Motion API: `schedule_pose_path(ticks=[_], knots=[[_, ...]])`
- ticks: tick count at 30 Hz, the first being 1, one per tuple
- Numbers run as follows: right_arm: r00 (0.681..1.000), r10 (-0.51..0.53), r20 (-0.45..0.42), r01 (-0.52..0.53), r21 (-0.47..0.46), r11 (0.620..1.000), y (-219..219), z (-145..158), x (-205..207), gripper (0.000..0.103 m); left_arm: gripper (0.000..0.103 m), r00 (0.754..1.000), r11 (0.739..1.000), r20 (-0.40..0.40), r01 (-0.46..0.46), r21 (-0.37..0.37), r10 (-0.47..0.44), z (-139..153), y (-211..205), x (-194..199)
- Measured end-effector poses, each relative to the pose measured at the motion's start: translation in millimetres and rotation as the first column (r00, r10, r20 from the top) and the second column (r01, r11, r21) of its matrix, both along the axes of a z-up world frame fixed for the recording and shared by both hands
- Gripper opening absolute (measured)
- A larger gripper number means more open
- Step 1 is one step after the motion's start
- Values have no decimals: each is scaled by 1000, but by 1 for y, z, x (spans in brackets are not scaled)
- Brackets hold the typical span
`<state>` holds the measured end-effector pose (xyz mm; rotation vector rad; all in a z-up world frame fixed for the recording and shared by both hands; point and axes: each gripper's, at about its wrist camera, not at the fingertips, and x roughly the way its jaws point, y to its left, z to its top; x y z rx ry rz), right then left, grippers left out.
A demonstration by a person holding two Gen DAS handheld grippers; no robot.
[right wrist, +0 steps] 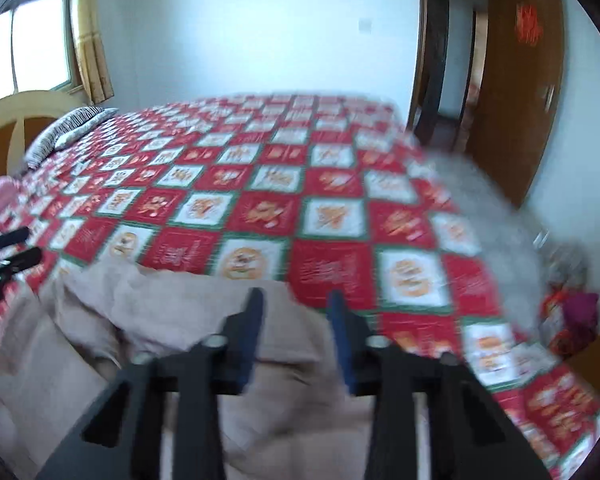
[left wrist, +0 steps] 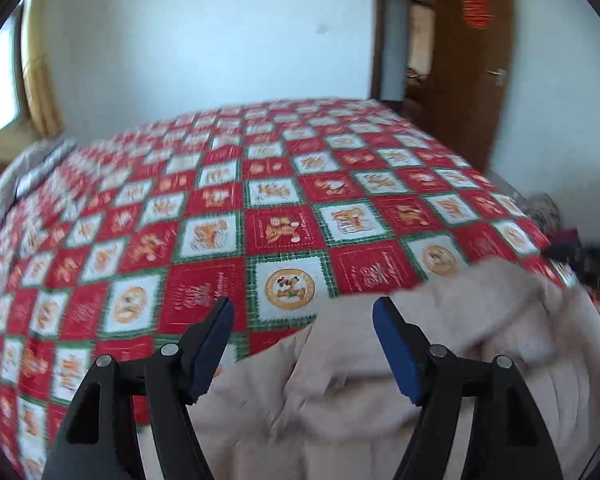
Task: Fold large clothes
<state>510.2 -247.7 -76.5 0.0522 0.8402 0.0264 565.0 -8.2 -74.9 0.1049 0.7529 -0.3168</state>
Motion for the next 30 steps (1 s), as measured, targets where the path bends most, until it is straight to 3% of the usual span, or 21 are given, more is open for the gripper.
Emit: schedule_pose_path(ticks=[2,4,6,8,11,17,21,23,25,27,30], knots=[[998,-18,-65,18,-2,1000,6,-26,10,26,72,995,998,-76,-57,35,59,-28,-11,15],[992,7,-124,-7,8,1000,8,-57,7,26,72,993,996,-114,-34,77,43,-50,-17,10],[995,63,-73,-65,-25,998,10,-70,-5,26,75,995,995,-102,11,103,0,-75,-18,-1],[997,66,-37,-67,-21,998,8,-74,-11,25,81,998,997,-66,-11,80,16,-80,-12,-7],[998,61,-22,-63,-54,997,11,-75,-11,25,86,996,997,-79,-41,67,46,-84,-9,1],[999,46,-4,-46,-162,986,26,-74,-8,25,93,996,981,-47,-72,179,82,-86,-26,6],[998,18,-65,-29,-164,986,26,-57,-17,29,92,994,968,-25,-102,228,110,-58,-21,-10],[1000,19,-2,-19,-104,994,21,-29,-44,31,92,996,988,54,-77,133,70,-20,-5,-45],[993,35,110,-27,-75,997,18,8,-88,57,92,994,996,103,-45,81,37,10,12,-81],[979,44,199,-28,-83,996,16,41,-141,72,92,991,999,132,-17,37,12,34,34,-124],[964,51,260,-38,-53,998,10,75,-215,72,92,990,998,140,23,-59,-15,52,73,-194]])
